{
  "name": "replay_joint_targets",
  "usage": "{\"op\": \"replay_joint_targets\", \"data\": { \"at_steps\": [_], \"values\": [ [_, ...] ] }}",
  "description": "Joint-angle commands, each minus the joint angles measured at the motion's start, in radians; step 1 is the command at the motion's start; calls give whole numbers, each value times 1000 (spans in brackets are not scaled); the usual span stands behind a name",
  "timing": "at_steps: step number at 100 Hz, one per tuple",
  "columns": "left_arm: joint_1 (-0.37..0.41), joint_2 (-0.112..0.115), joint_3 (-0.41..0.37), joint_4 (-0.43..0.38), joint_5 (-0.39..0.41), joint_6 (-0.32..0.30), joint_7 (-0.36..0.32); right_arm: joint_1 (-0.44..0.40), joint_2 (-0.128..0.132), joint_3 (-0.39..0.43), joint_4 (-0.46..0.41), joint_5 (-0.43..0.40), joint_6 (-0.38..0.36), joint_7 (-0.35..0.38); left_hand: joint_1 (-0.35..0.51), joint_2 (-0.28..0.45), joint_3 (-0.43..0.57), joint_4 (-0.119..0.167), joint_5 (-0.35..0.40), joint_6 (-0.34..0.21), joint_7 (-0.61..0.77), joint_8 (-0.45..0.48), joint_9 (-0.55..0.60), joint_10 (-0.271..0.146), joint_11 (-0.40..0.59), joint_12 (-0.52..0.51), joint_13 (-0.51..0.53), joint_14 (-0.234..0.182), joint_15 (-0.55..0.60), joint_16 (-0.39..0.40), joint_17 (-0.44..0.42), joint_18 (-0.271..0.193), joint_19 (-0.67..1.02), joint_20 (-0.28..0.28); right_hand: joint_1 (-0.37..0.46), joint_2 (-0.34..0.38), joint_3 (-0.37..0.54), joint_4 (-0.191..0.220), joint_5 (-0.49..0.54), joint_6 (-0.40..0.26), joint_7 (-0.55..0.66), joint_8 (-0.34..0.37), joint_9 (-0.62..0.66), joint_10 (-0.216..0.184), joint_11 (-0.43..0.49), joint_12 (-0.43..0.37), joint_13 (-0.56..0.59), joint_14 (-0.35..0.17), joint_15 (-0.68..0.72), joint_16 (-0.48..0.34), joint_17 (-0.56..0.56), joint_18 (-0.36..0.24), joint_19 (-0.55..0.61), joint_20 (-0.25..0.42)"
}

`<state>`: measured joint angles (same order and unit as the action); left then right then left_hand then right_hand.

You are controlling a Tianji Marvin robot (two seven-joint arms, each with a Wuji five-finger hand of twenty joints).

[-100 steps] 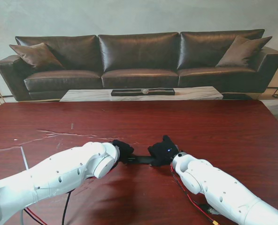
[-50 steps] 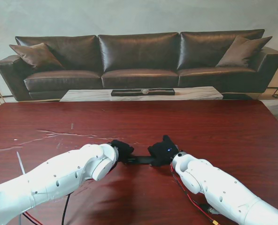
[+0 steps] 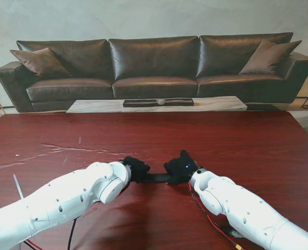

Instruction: Install the batteries into the remote control and close the cover

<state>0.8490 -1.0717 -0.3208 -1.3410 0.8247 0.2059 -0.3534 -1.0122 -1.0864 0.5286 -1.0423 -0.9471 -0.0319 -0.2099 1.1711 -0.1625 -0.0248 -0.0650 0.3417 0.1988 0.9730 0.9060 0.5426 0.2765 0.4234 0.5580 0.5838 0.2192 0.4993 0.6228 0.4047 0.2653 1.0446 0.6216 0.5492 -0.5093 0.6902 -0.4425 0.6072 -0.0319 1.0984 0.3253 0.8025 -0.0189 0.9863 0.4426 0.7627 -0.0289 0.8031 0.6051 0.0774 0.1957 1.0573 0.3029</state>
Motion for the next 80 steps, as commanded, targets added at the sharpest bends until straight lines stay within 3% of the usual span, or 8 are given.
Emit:
{"op": "replay_joint_targets", "data": {
  "at_steps": [1,19,42,80],
  "values": [
    [4,4,2,-6,0,-3,-8,-17,3,-12,24,-3,3,14,49,-20,20,49,-17,-27,15,-7,-17,-8,-10,5,-7,16,2,-7,3,7,15,8,157,108,88,116,59,-169,101,33,-7,9,-47,-30,-21,-8,-1,-7,-20,19,-1,8],
    [-4,5,18,-3,-1,7,-15,-16,3,-12,25,-3,2,12,40,-17,18,47,-5,-41,11,-20,-27,-3,-22,0,-12,17,-2,-8,-5,12,18,12,156,109,87,116,59,-169,100,33,-7,8,-46,-29,-20,-8,-1,-6,-21,19,-1,8],
    [11,10,0,-17,16,12,-17,-16,3,-12,25,-3,1,13,34,6,17,45,33,-40,-109,-132,-37,2,-41,-8,-21,19,-6,-6,-17,17,25,24,157,109,88,116,60,-170,99,32,-6,8,-46,-29,-20,-6,0,-6,-20,19,-1,8],
    [56,-3,-68,-8,51,-18,69,-15,4,-14,24,-3,2,16,53,15,19,48,33,-32,-168,-157,-23,-5,-33,-2,-6,23,6,0,-10,24,34,29,156,110,85,116,60,-169,99,31,-6,9,-46,-29,-19,-7,0,-6,-21,19,-1,7]
  ]
}}
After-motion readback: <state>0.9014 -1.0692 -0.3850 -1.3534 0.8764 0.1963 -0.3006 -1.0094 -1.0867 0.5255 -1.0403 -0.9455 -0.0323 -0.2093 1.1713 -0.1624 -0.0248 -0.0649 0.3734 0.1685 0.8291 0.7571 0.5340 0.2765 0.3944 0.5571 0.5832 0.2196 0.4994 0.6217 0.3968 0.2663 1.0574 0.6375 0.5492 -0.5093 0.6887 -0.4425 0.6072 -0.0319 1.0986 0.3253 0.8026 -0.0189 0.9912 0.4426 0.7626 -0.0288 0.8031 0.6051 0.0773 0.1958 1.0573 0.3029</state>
